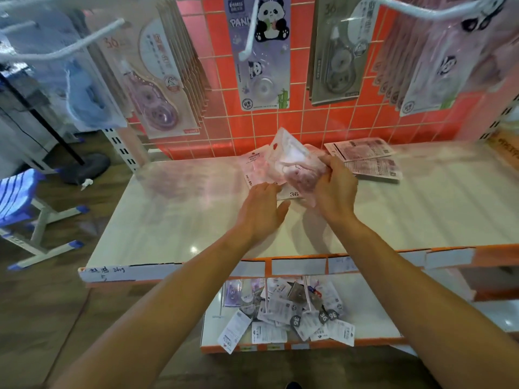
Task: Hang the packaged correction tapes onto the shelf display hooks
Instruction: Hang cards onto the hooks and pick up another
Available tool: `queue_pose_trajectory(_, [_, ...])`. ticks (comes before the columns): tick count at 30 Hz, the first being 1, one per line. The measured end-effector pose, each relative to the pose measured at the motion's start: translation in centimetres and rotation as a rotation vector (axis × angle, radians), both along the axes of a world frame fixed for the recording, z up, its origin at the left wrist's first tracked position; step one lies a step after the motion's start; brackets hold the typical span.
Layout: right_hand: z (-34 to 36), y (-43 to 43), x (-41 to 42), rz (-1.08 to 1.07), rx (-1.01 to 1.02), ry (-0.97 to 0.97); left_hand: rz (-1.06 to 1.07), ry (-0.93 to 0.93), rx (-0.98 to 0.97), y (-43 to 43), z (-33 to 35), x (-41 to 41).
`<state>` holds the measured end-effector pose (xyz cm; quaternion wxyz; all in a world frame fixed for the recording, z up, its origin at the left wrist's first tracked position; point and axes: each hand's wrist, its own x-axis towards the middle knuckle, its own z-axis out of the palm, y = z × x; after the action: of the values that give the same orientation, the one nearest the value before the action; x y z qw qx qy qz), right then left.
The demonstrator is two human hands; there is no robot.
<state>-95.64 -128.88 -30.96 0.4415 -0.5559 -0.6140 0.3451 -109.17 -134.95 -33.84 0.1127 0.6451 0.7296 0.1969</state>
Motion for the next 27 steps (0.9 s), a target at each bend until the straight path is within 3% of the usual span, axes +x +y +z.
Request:
queue_pose_trajectory(3, [0.1,-1.5,0.0,-0.064,-0.133,0.139,-0.026,-0.1,0.028,-0.9,0.6,0.6])
queue_pose_trajectory(6, [-0.8,-2.6,-0.5,-0.075,-0.24,0.285,0.084,-0.308,-0.016,-2.5,1.6,1.1])
queue_pose_trajectory(12, [-2.6,-3.8,-2.2,-0.028,-0.292,0.338,0.23,-0.756,-0.041,-5.5,2.3,0.5])
queue_pose_trajectory(16, [0.8,-7.4,-3.4,0.006,-0.288,0.355,0.245,-0.892,0.008,-7.6,2.9,-0.5])
queue_pose_trajectory(20, [2.8,-9.2,-3.8,0.05,-0.229,0.356,0.211,-0.923,0.041,-9.5,4.3,-1.9])
queue_pose_trajectory(27, [7.9,-9.8,-5.5,0.209,-0.021,0.39,0.081,-0.738,0.087,-12.4,6.4,-4.6])
